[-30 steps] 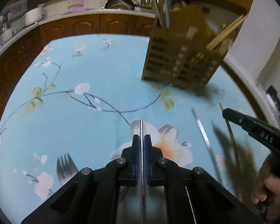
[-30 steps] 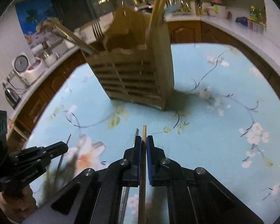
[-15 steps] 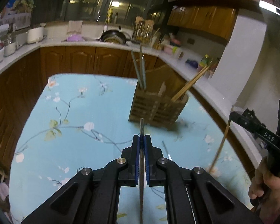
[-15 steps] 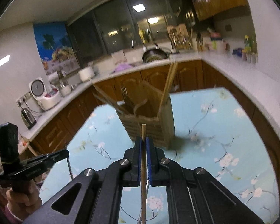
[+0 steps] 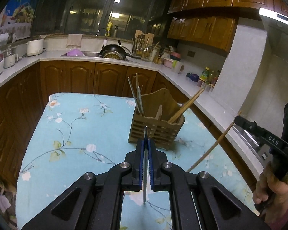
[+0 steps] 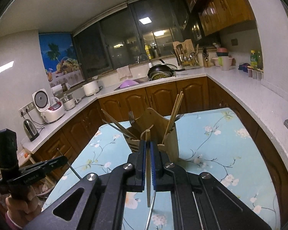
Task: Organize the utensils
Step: 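Lift the knife and chopstick and lower them over the wooden holder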
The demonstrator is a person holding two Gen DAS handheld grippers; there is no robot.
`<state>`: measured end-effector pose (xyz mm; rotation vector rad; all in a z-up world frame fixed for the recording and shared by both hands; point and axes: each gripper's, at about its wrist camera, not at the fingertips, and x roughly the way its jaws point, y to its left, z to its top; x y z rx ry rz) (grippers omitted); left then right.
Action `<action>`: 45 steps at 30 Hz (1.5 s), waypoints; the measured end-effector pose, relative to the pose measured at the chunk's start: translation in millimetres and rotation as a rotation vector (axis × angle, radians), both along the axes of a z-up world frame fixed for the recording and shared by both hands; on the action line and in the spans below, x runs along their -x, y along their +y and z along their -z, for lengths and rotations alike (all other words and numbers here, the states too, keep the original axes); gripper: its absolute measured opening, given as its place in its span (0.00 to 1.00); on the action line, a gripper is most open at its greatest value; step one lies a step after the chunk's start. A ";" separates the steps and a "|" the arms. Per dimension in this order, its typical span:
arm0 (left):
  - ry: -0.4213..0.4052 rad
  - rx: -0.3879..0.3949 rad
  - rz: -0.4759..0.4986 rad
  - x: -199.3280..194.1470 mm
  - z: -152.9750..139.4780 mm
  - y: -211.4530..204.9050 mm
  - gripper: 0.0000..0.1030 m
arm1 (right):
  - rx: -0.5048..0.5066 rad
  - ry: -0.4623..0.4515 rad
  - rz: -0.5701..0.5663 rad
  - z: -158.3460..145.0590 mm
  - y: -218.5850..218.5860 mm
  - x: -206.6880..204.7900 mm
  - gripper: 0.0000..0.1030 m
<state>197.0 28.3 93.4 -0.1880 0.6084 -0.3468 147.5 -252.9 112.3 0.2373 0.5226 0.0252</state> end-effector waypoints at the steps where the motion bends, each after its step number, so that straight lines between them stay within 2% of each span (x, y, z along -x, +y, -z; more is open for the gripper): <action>1: -0.005 0.000 0.001 -1.0 -1.7 -0.2 0.03 | -0.001 -0.001 0.001 0.1 0.0 -0.8 0.04; 9: -0.037 -0.001 0.004 -16.6 -11.8 -8.5 0.03 | -0.008 -0.024 0.007 -7.9 -4.6 -6.8 0.04; 17: -0.102 0.003 -0.012 -43.7 -30.3 -14.5 0.03 | 0.000 -0.100 0.019 -36.3 -11.6 -17.9 0.04; 24: -0.211 0.024 -0.028 -77.5 -56.9 -24.4 0.03 | 0.022 -0.190 0.044 -71.0 -19.3 -41.7 0.04; 28: -0.262 0.027 -0.053 -102.2 -60.1 -35.8 0.03 | 0.027 -0.216 0.070 -80.0 -27.3 -63.5 0.04; 31: -0.283 0.022 -0.084 -121.9 -50.5 -47.7 0.03 | 0.028 -0.217 0.084 -78.3 -32.4 -77.5 0.04; 35: -0.273 0.016 -0.117 -145.8 -22.4 -66.7 0.03 | 0.020 -0.198 0.096 -64.1 -39.4 -95.2 0.04; 39: -0.230 0.007 -0.134 -165.1 11.0 -83.7 0.03 | 0.008 -0.173 0.099 -41.3 -40.8 -102.8 0.04; 45: -0.159 -0.017 -0.115 -186.9 42.3 -104.6 0.03 | 0.010 -0.109 0.105 -2.6 -37.5 -108.0 0.04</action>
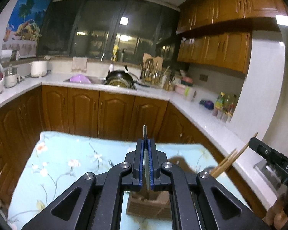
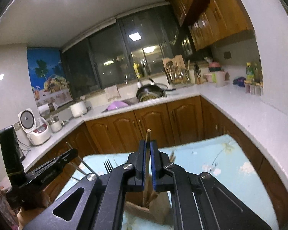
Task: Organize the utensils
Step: 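Lift the knife and chopstick and lower them over the wooden holder, then open both tools to drop the knife and chopstick into the holder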
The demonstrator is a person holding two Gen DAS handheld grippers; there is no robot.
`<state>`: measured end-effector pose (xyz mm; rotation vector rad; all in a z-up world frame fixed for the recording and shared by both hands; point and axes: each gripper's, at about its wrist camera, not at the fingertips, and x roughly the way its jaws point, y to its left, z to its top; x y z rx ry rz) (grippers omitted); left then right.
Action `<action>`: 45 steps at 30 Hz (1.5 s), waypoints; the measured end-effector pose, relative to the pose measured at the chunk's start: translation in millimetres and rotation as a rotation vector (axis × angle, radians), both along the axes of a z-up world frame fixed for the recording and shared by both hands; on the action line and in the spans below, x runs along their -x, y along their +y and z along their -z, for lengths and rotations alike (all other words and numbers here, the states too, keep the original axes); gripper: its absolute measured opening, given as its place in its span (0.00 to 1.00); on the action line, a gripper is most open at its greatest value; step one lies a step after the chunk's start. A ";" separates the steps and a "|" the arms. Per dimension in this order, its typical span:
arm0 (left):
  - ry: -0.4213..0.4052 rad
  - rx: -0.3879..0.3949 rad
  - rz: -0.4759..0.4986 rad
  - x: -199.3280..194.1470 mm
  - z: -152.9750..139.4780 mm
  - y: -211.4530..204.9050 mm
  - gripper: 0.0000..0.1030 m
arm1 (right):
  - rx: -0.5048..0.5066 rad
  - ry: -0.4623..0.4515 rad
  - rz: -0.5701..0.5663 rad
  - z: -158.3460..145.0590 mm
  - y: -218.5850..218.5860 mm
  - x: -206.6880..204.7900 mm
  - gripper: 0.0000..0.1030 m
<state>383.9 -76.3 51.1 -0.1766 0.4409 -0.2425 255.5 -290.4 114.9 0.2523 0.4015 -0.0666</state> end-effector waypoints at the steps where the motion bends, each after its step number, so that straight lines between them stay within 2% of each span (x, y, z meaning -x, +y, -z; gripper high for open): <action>1: 0.008 -0.003 0.002 -1.8 1.2 -0.4 0.03 | -0.005 0.015 0.000 7.5 0.1 -0.7 0.04; 6: 0.054 -0.019 0.015 -20.3 2.3 0.0 0.03 | -0.028 0.066 0.005 26.8 -1.8 -6.2 0.04; 8: 0.043 -0.029 0.014 -20.3 -3.4 2.1 0.03 | -0.034 0.075 0.007 31.4 -2.6 -6.6 0.04; 13: 0.049 -0.032 0.022 -24.3 -14.0 6.1 0.04 | -0.037 0.081 0.008 30.0 -2.5 -6.4 0.04; 21: 0.064 -0.033 0.024 -17.1 -10.8 14.7 0.04 | -0.049 0.091 0.008 30.2 -5.6 -8.9 0.05; 25: 0.091 -0.013 0.031 -14.4 -11.0 18.5 0.08 | -0.057 0.095 0.006 30.1 -7.6 -5.7 0.11; 27: 0.088 0.012 0.037 -7.8 -12.7 20.4 0.18 | -0.065 0.088 0.005 27.2 -7.7 -1.3 0.17; 29: 0.067 0.016 0.027 1.1 -16.6 21.9 0.25 | -0.070 0.074 0.006 23.5 -8.6 4.8 0.31; 33: 0.034 0.037 0.016 25.9 -22.2 32.1 0.40 | -0.062 0.046 0.013 12.7 -7.5 24.0 0.34; 35: 0.023 0.050 0.010 42.1 -18.2 38.3 0.43 | -0.061 0.034 0.013 10.3 -7.2 34.0 0.44; 38: 0.007 0.060 -0.001 68.9 -14.1 51.1 0.51 | -0.066 0.020 0.012 11.6 -5.0 51.1 0.52; 40: 0.005 0.062 -0.012 86.5 -8.4 58.4 0.52 | -0.064 0.018 0.013 16.9 -1.4 63.9 0.61; 45: 0.025 0.059 -0.029 128.6 9.4 72.0 0.56 | -0.060 0.032 -0.003 37.4 11.1 89.9 0.65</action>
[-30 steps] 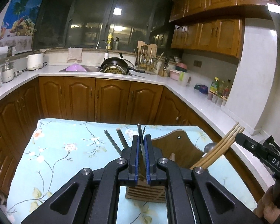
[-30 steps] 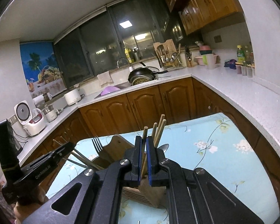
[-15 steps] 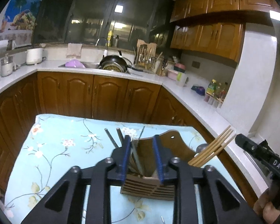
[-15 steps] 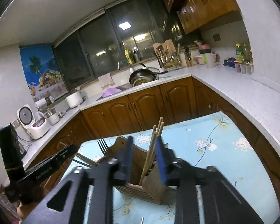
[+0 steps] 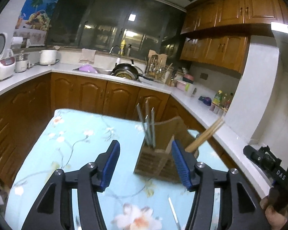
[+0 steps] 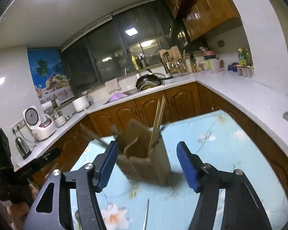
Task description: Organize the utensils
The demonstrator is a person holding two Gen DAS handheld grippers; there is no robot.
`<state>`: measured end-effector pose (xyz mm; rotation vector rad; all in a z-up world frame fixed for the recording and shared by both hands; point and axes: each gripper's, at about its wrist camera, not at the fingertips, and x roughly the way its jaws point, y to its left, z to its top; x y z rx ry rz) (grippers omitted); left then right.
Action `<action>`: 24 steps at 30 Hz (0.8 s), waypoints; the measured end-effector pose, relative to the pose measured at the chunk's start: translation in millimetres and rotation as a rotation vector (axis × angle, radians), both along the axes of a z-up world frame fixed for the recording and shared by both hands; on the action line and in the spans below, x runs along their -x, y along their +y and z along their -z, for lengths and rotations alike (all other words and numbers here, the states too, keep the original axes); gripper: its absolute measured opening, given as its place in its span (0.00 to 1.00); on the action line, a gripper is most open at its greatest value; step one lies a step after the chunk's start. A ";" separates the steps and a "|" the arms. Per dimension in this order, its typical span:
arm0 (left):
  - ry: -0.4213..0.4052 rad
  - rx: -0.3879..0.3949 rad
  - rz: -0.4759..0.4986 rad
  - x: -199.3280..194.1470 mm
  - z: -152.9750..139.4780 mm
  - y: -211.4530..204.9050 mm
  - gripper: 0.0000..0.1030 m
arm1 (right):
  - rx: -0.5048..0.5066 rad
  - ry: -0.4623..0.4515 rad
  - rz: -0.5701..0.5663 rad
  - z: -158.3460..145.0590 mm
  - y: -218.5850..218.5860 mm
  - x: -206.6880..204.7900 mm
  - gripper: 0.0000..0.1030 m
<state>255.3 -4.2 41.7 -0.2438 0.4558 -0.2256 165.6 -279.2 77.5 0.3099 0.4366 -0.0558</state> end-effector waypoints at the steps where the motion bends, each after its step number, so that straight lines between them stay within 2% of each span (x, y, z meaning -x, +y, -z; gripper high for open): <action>1: 0.009 0.000 -0.004 7.8 4.6 1.8 0.56 | -0.002 0.006 -0.004 5.3 2.4 4.6 0.66; 6: 0.061 0.003 -0.018 39.4 23.0 6.5 0.58 | -0.014 0.065 -0.022 33.9 15.3 23.6 0.68; 11: 0.096 0.020 -0.037 56.7 22.4 11.9 0.58 | -0.029 0.097 -0.028 54.0 23.8 41.4 0.72; 16: 0.110 0.015 -0.054 71.7 25.2 17.1 0.58 | -0.019 0.100 -0.023 60.2 33.5 55.0 0.74; 21: 0.112 0.002 -0.054 86.4 25.0 17.1 0.61 | 0.018 0.088 -0.026 60.9 41.1 66.7 0.80; 24: 0.106 -0.012 -0.059 98.5 23.4 16.6 0.65 | 0.028 0.076 -0.029 60.0 44.6 72.9 0.88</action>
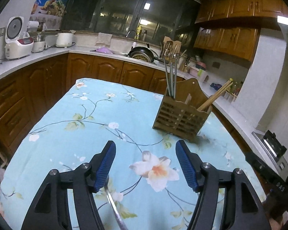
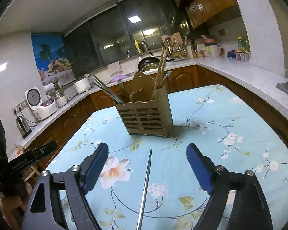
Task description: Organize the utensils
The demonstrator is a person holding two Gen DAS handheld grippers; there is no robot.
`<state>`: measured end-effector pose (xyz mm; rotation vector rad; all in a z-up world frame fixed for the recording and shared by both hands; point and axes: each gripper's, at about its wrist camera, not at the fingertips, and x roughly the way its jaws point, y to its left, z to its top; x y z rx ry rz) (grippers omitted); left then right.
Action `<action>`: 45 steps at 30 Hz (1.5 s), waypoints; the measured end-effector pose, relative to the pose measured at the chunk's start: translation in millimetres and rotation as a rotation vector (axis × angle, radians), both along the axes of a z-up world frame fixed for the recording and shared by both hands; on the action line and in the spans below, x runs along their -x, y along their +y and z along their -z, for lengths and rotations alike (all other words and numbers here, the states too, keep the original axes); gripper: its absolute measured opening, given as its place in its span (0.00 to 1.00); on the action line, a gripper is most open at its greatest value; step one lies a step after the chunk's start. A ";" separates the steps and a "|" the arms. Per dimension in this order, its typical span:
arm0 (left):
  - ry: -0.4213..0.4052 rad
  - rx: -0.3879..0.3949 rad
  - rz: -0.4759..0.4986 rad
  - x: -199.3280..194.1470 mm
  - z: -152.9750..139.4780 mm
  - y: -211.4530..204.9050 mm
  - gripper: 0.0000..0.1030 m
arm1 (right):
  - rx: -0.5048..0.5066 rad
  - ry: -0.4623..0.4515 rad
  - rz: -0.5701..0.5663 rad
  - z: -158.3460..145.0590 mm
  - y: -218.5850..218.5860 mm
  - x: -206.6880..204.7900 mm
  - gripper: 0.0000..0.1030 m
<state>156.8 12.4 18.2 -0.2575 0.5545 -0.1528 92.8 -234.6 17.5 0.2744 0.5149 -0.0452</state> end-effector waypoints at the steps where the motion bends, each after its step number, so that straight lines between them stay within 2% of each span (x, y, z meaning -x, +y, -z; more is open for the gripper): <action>1: -0.002 -0.007 0.000 1.6 0.8 -0.3 0.66 | 0.004 -0.006 0.000 -0.5 1.1 2.1 0.93; 4: -0.010 -0.027 -0.002 10.6 0.1 0.5 0.74 | 0.022 -0.028 0.004 -2.2 3.6 9.6 0.98; 6: -0.024 -0.035 -0.017 19.6 -2.7 2.3 0.85 | 0.039 -0.042 0.004 -5.6 5.7 15.1 0.99; 8: -0.054 -0.028 -0.022 28.8 -6.0 6.5 0.91 | 0.061 -0.063 0.006 -12.3 7.8 21.8 0.99; 11: -0.119 -0.022 -0.035 45.6 -15.0 11.8 0.99 | 0.109 -0.146 0.000 -30.7 13.3 39.1 1.00; 15: -0.214 -0.051 -0.058 77.2 -22.6 12.6 0.99 | 0.211 -0.271 -0.015 -49.3 26.8 64.9 1.00; 18: -0.243 -0.090 -0.070 98.4 -18.1 9.8 0.99 | 0.248 -0.308 -0.012 -46.1 32.8 77.7 1.00; 27: -0.233 -0.177 -0.074 130.9 9.3 5.3 0.99 | 0.246 -0.285 0.007 -25.7 30.6 101.9 1.00; 45: -0.218 -0.281 -0.060 150.7 29.0 -2.7 0.99 | 0.229 -0.218 0.049 10.4 15.6 126.7 1.00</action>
